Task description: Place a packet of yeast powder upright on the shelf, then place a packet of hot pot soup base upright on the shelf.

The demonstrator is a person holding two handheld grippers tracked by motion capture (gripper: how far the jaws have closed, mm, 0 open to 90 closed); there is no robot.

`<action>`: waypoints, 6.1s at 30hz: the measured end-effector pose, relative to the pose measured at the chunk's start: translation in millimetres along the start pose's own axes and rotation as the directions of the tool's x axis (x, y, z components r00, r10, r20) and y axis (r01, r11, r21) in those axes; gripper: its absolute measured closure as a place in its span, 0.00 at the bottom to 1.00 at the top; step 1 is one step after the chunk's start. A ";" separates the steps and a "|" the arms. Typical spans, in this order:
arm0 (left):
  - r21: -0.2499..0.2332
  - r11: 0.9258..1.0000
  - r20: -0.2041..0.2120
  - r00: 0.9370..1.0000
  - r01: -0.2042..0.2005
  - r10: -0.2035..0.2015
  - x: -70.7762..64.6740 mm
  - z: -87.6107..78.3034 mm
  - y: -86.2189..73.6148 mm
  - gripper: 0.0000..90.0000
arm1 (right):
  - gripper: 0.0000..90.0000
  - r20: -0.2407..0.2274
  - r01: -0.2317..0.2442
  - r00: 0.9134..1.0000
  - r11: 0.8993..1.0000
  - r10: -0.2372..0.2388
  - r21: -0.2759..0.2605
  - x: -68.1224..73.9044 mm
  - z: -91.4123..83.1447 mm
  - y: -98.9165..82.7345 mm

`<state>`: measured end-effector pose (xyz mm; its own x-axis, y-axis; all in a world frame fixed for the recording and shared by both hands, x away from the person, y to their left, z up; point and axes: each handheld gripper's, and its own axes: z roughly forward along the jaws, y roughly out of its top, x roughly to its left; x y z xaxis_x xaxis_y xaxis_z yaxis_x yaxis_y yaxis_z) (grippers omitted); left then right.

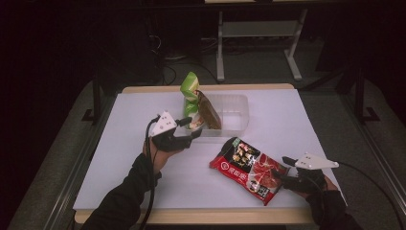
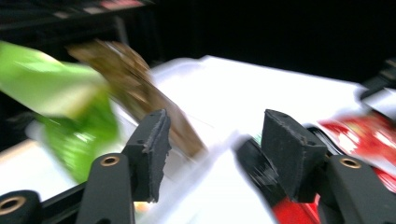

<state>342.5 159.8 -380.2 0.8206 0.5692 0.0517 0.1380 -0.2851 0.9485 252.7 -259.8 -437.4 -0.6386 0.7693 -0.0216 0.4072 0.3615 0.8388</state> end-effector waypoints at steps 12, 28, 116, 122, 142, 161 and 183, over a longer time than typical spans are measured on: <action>0.193 0.981 0.184 0.983 -0.011 -0.025 -22.7 13.0 -38.6 0.39 | 0.39 -0.046 -0.088 0.995 0.996 0.090 0.024 -11.8 -1.7 -9.2; 0.291 0.956 0.313 0.948 -0.042 -0.053 -43.5 43.3 -55.0 0.35 | 0.36 -0.115 -0.105 0.987 0.990 0.115 0.095 -20.4 6.1 -11.2; 0.262 0.926 0.280 0.897 0.272 -0.343 -25.3 47.1 -56.3 0.29 | 0.90 -0.214 -0.131 0.966 0.988 0.144 0.077 21.1 31.8 1.2; 0.286 0.896 0.229 0.884 0.338 -0.407 -19.5 60.9 -60.9 0.20 | 0.92 -0.227 -0.097 0.968 0.994 0.106 0.049 23.7 29.4 0.6; 0.110 0.953 0.168 0.940 0.281 -0.296 -15.1 51.1 -46.5 0.80 | 0.94 -0.226 -0.020 0.974 1.000 0.017 -0.010 30.1 27.6 3.4; -0.110 0.980 0.127 0.981 0.163 -0.149 -31.0 13.4 -8.2 0.92 | 0.51 -0.111 -0.078 0.991 0.994 0.069 -0.078 3.5 2.3 -1.2; -0.202 0.973 0.091 0.991 0.115 -0.098 -33.9 -9.3 12.6 0.95 | 0.51 -0.056 -0.097 0.994 0.992 0.093 -0.086 -3.0 1.6 -4.6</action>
<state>311.2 144.1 -367.1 0.8499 0.5223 -0.0703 0.1165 -0.0562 0.9916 253.8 -262.9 -442.0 -0.6340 0.7684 0.0869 0.4095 0.2383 0.8807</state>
